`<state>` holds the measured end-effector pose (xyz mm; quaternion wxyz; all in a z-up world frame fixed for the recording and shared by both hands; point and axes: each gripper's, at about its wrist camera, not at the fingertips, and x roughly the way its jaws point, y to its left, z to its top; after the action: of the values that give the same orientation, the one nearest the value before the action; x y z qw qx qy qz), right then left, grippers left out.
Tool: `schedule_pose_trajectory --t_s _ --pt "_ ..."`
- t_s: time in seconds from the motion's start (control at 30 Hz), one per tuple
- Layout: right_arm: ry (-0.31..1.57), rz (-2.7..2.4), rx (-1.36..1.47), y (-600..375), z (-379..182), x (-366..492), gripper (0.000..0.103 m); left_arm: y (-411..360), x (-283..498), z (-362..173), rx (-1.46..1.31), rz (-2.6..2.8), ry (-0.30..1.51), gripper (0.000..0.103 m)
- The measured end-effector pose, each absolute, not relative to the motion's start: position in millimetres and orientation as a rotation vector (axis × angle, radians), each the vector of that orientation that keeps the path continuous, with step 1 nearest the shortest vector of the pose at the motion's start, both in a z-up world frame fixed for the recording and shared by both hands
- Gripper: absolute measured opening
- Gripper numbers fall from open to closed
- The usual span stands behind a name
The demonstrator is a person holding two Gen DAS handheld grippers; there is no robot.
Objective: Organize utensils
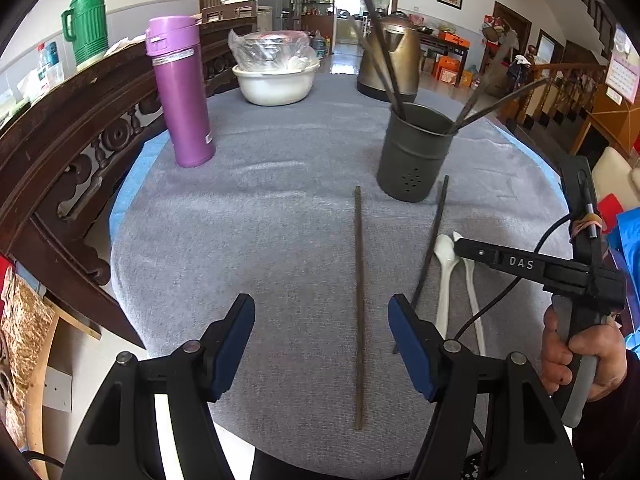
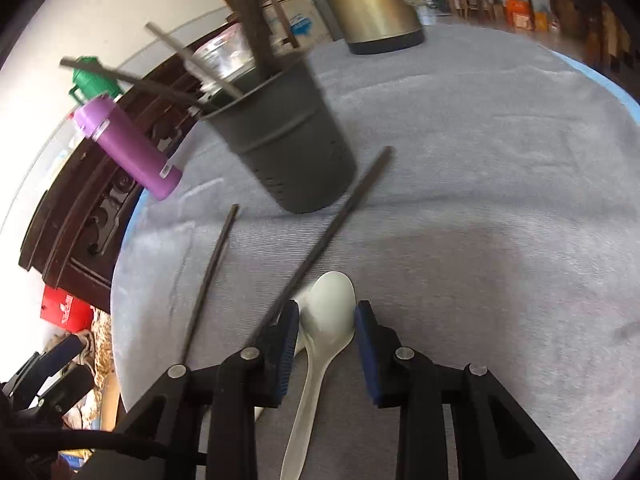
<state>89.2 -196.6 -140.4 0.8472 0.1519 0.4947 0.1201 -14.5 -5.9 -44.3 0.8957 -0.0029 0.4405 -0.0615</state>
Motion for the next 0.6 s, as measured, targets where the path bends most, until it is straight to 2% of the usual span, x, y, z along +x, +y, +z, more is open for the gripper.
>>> schedule_pose_trajectory --t_s 0.13,0.33,0.47,0.6 --pt "1.026 0.175 0.374 -236 -139 78 0.031 -26 -7 -41 0.013 -0.211 0.928 0.070" --pt "1.036 0.085 0.416 -276 -139 67 0.031 -66 30 -50 -0.024 -0.489 1.066 0.070" --pt "1.034 0.082 0.454 -292 -141 63 0.031 -94 52 -64 0.014 -0.574 1.155 0.065" --pt "1.030 0.090 0.472 -302 -142 62 0.032 -112 71 -83 0.054 -0.559 1.243 0.055"
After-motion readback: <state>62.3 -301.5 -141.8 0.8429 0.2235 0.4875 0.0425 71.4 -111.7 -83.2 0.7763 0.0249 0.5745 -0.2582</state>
